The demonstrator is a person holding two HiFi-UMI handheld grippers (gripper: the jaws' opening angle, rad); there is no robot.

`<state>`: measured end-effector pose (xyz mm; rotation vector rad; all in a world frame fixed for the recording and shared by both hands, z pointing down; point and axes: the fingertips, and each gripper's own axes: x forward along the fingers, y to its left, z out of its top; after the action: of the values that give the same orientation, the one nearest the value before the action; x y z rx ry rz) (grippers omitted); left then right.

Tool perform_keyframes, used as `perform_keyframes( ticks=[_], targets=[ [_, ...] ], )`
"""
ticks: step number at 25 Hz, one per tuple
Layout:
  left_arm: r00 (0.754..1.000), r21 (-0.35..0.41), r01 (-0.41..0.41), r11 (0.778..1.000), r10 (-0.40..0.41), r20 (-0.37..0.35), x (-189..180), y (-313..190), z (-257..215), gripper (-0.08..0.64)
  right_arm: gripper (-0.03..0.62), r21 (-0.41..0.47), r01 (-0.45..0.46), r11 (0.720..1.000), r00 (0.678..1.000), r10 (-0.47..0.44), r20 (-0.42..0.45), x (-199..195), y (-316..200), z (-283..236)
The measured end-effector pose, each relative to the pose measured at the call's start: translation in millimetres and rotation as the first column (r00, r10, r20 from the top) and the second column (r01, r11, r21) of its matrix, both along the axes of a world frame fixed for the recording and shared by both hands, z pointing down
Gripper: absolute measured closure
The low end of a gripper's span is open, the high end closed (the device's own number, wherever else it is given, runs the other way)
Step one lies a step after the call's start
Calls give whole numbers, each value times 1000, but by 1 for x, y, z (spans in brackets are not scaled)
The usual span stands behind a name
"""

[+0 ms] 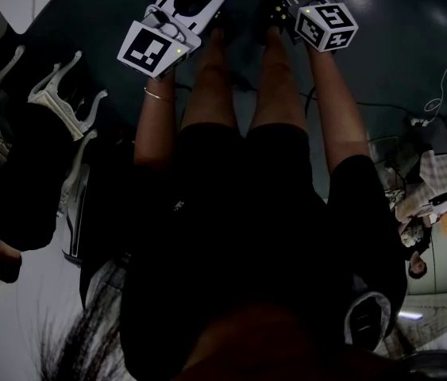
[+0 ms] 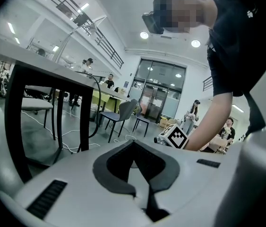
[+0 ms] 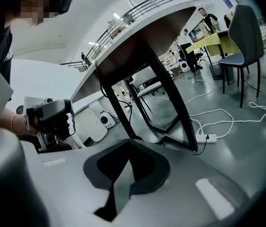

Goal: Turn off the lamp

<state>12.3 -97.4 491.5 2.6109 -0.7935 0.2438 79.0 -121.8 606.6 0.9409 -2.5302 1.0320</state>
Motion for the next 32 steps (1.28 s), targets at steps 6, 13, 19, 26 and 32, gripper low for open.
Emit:
perform_keyframes(
  ticks=[6, 13, 19, 26, 32],
  targets=[
    [1000, 2, 10, 1000, -10, -6, 1, -2, -5, 554, 591, 18, -33, 999, 999, 32, 21, 3, -4, -14],
    [1000, 13, 21, 1000, -21, 8, 1, -8, -9, 554, 592, 58, -36, 998, 998, 34, 44, 4, -11, -34],
    [999, 29, 35, 999, -35, 8, 4, -12, -13, 554, 592, 152, 13, 988, 998, -22, 58, -10, -16, -71],
    [997, 37, 68, 997, -67, -22, 2, -12, -32, 554, 592, 241, 0, 971, 994, -26, 103, -25, -24, -126],
    [997, 66, 71, 995, -71, -9, 0, -16, -52, 554, 592, 274, 8, 962, 992, -42, 118, -30, -25, -158]
  ],
)
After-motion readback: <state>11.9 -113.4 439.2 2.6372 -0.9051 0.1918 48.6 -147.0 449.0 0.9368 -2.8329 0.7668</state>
